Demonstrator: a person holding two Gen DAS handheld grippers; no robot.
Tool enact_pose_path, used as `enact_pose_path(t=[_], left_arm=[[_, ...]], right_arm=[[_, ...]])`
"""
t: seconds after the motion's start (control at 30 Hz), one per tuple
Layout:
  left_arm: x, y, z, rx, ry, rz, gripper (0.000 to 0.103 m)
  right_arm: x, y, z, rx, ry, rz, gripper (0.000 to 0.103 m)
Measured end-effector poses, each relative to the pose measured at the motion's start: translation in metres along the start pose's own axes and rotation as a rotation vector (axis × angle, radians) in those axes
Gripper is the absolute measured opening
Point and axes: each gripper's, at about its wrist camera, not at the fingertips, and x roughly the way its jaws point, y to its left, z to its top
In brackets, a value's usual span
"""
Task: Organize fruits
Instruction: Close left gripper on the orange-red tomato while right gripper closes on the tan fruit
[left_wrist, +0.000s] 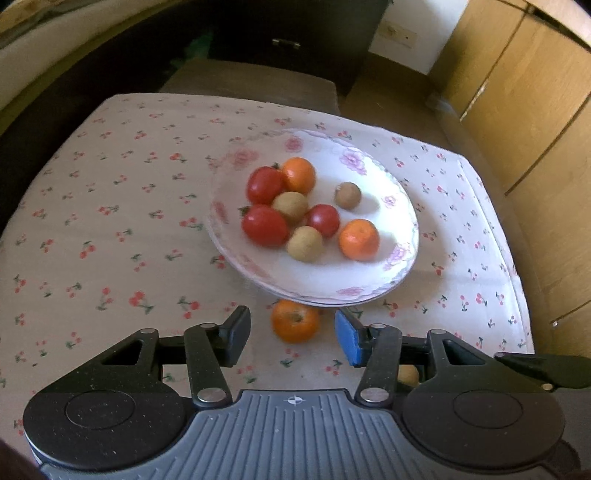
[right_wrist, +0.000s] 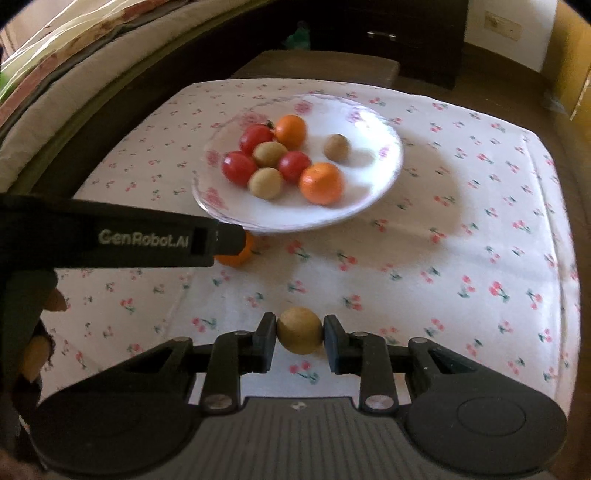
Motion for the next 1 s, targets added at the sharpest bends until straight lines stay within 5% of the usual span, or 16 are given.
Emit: enact_pose_path(t=[0.17, 0.37, 1.0], left_arm=[[0.017, -0.011, -0.001, 0.031, 0.015, 0.037, 0.059], [0.023, -0.009, -0.003, 0.047, 0.007, 0.052, 0.04], [-0.026, 0.003, -0.058, 0.137, 0.046, 0.026, 0.04]], right_arm=[[0.001, -0.01, -0.001, 0.023, 0.001, 0.002, 0.03], [0.003, -0.013, -0.001, 0.034, -0.001, 0.0, 0.03], [-0.013, 0.008, -0.021, 0.006, 0.007, 0.004, 0.03]])
